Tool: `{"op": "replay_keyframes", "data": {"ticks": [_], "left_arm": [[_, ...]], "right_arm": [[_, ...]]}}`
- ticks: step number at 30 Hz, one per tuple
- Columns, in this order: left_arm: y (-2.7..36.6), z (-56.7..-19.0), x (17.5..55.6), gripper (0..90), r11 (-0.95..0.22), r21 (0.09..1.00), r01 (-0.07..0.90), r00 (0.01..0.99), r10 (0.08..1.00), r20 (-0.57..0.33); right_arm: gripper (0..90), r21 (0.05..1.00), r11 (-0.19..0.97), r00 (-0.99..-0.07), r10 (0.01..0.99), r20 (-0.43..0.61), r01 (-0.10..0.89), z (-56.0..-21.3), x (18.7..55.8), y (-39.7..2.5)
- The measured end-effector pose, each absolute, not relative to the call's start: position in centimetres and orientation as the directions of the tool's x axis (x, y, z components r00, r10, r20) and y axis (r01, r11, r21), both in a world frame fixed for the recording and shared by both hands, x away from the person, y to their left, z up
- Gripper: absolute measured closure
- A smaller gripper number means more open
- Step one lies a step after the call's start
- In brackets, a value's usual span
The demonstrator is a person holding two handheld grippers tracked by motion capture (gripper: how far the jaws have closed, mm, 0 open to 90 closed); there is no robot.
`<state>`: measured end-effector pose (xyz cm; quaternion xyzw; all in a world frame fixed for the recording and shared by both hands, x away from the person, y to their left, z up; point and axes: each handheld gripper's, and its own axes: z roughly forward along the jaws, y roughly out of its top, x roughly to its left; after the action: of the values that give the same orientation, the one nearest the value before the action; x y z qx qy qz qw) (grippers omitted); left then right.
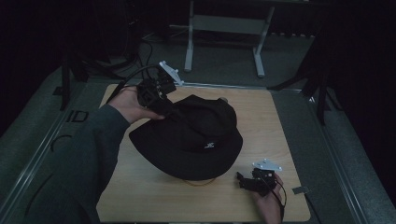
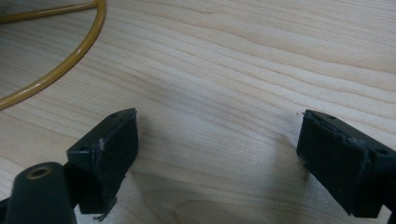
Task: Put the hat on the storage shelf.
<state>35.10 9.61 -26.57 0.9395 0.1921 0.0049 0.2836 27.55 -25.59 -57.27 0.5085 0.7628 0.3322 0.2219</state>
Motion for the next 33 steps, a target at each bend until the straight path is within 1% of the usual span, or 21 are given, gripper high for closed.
{"op": "replay_keyframes", "data": {"ticks": [6,11,13,16,17,18,21,24,27,33], "left_arm": [[9.1,-27.7,35.2,78.0,-0.786,0.496,0.369,0.923,0.372,-0.097],[8.2,-28.5,35.1,72.3,-0.811,0.467,0.353,0.933,0.342,-0.110],[8.2,-28.4,35.2,69.5,-0.803,0.473,0.363,0.929,0.348,-0.123],[8.3,-28.3,35.3,61.4,-0.793,0.481,0.375,0.925,0.358,-0.130],[8.5,-28.1,35.4,61.4,-0.787,0.482,0.384,0.920,0.370,-0.128],[8.7,-27.9,35.5,57.7,-0.782,0.484,0.392,0.916,0.380,-0.126],[9.1,-27.6,35.4,56.2,-0.773,0.491,0.402,0.910,0.397,-0.120],[9.8,-27.3,35.4,52.0,-0.761,0.505,0.407,0.903,0.418,-0.099],[10.3,-27.2,35.5,49.2,-0.749,0.508,0.426,0.892,0.443,-0.095],[11.4,-27.0,35.7,47.7,-0.715,0.533,0.452,0.874,0.475,-0.104]], "right_arm": [[12.5,0.732,0.263,-0.385,0.923,-0.002,0.628,-57.3,27.6,-25.6],[12.5,0.732,0.261,-0.383,0.924,0.000,0.629,-57.3,27.5,-25.6],[12.5,0.732,0.264,-0.385,0.923,-0.002,0.628,-57.3,27.5,-25.6],[12.5,0.732,0.264,-0.385,0.923,-0.003,0.628,-57.3,27.6,-25.6],[12.5,0.733,0.264,-0.385,0.923,-0.003,0.628,-57.3,27.6,-25.6],[12.5,0.732,0.264,-0.385,0.923,-0.002,0.628,-57.3,27.5,-25.6],[12.5,0.732,0.263,-0.384,0.923,-0.001,0.629,-57.3,27.5,-25.6],[12.5,0.732,0.263,-0.385,0.923,-0.002,0.628,-57.3,27.5,-25.6],[12.5,0.732,0.263,-0.385,0.923,-0.001,0.629,-57.3,27.5,-25.6],[12.5,0.732,0.263,-0.385,0.923,-0.001,0.628,-57.3,27.5,-25.6]]}}
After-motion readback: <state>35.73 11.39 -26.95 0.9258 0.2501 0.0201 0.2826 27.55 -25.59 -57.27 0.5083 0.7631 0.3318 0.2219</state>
